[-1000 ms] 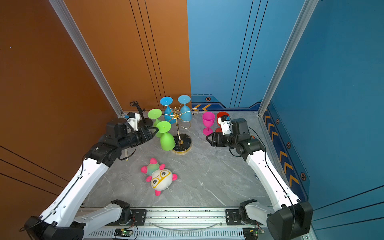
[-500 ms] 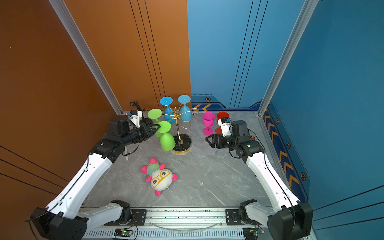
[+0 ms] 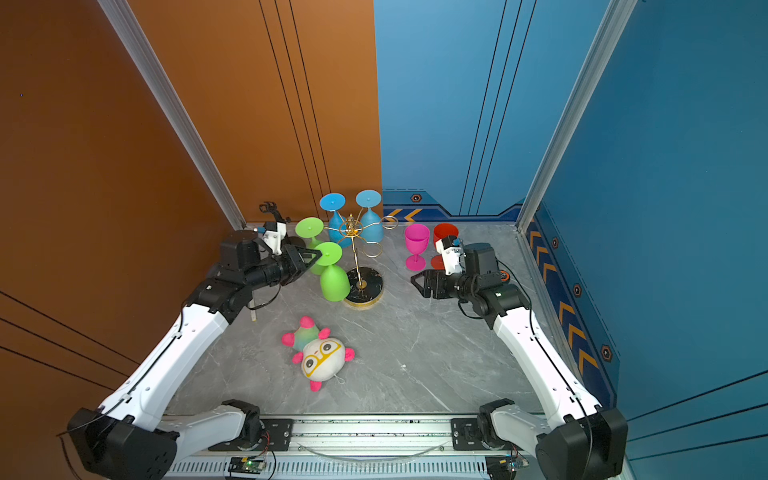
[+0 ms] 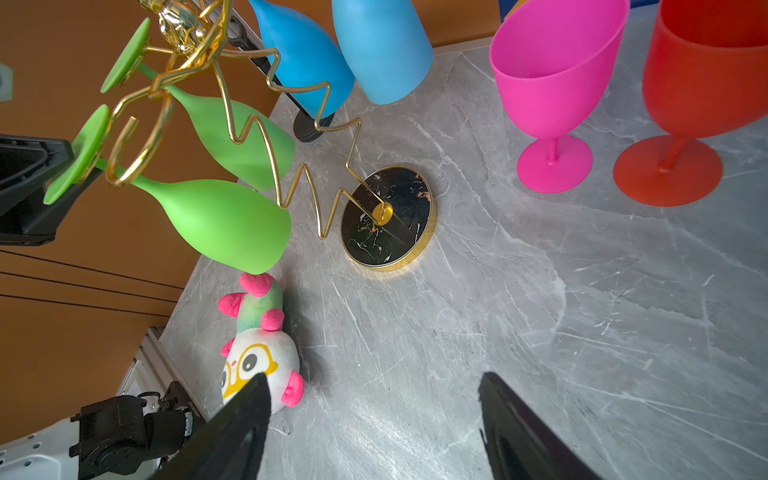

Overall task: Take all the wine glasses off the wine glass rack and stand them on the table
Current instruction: 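Close the left gripper on the foot of the nearer green glass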

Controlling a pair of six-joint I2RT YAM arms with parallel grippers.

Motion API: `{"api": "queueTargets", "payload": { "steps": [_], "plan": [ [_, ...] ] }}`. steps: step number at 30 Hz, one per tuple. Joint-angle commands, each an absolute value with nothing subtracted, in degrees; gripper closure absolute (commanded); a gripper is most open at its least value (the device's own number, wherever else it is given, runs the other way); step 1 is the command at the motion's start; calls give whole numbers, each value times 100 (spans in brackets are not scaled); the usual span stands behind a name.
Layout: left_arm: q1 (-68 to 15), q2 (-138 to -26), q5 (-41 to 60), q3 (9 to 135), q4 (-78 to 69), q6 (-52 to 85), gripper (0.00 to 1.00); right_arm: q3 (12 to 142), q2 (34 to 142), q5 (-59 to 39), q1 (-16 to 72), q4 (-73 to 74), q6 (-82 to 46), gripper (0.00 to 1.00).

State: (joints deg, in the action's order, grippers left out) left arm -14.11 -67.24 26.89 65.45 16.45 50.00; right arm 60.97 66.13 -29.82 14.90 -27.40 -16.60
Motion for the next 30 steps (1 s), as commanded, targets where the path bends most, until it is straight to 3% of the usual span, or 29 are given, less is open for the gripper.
{"api": "queueTargets", "payload": {
  "steps": [1,15,30],
  "plan": [
    [-1335,-6738,2906,6405,1374,5121,80,6007,6462,-3032,1469,-2622,-1734,21],
    [-1178,-6662,3269,6142,701,5738,94,5995,6406,-3050,1454,-2628,-1749,20],
    [-1036,-6671,3729,5939,-176,6751,100,5942,6324,-3059,1426,-2630,-1775,20]
  ]
}}
